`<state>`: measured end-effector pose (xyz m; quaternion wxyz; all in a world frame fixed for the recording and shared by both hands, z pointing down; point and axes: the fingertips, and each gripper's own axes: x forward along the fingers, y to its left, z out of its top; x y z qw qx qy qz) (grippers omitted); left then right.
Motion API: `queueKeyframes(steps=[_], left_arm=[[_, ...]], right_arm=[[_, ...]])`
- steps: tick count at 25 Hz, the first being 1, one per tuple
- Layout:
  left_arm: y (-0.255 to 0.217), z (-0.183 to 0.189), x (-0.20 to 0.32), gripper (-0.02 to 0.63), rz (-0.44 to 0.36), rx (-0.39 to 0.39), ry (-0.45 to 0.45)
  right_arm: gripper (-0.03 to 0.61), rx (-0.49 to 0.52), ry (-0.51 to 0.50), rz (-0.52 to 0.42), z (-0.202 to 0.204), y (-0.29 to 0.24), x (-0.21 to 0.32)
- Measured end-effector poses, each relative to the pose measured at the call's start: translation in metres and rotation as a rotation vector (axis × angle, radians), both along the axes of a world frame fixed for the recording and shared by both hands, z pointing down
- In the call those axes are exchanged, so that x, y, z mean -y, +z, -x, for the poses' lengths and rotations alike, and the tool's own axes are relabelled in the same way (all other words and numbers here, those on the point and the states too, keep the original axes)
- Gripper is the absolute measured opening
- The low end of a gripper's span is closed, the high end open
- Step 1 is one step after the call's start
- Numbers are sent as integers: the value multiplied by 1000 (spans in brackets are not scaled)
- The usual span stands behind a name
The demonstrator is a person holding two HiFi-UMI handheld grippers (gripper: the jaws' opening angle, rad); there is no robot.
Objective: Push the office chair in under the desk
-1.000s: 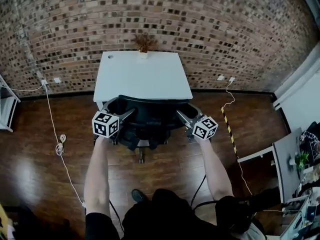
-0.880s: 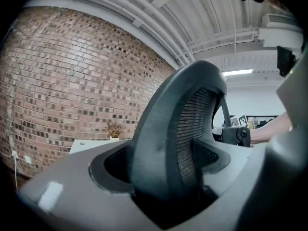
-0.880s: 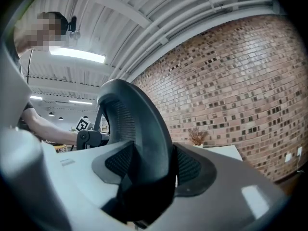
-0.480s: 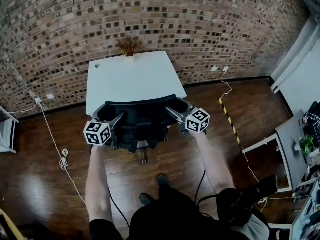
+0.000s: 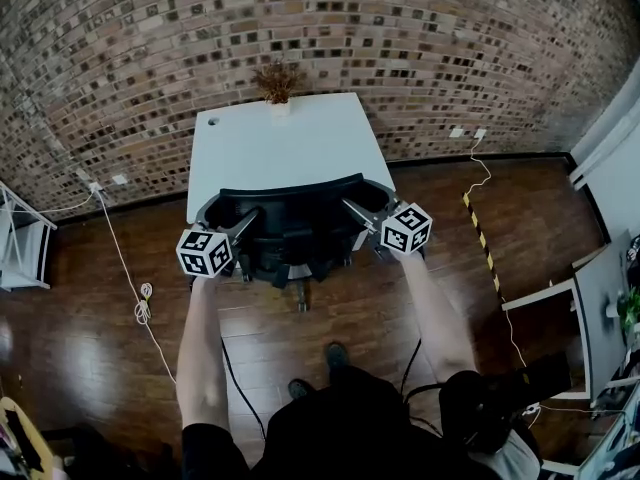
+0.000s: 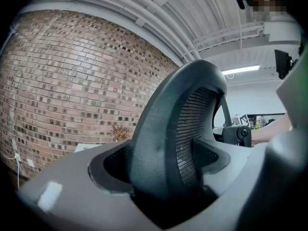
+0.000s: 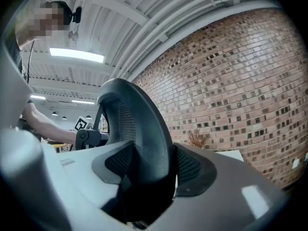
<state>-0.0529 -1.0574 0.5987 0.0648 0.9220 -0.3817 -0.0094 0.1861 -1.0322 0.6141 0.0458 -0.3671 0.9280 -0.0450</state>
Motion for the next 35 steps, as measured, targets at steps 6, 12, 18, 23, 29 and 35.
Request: queueKeyframes(steps=[6,12,18,23,29,35], left_arm=[[11,-11,44,497,-6,7,-21],[16,-14,75,494,-5,9,-61],[18,-23,89,488,-33,13,-94],[19,-32,81,488,-84,14,-76],[17,-24,71,483,-82,-4,-47],[16,-24,57,477,-60,-5,-19]], right_arm=[[249,12,-8,-14,-11,9,47],[252,12,-22,-23,-15,17,90],[252,30,-74,-14,-23,22,110],[234,119,-140,11,-35,17,95],[230,157,-179,32,-28,12,88],[222,168,-241,59,-28,9,69]])
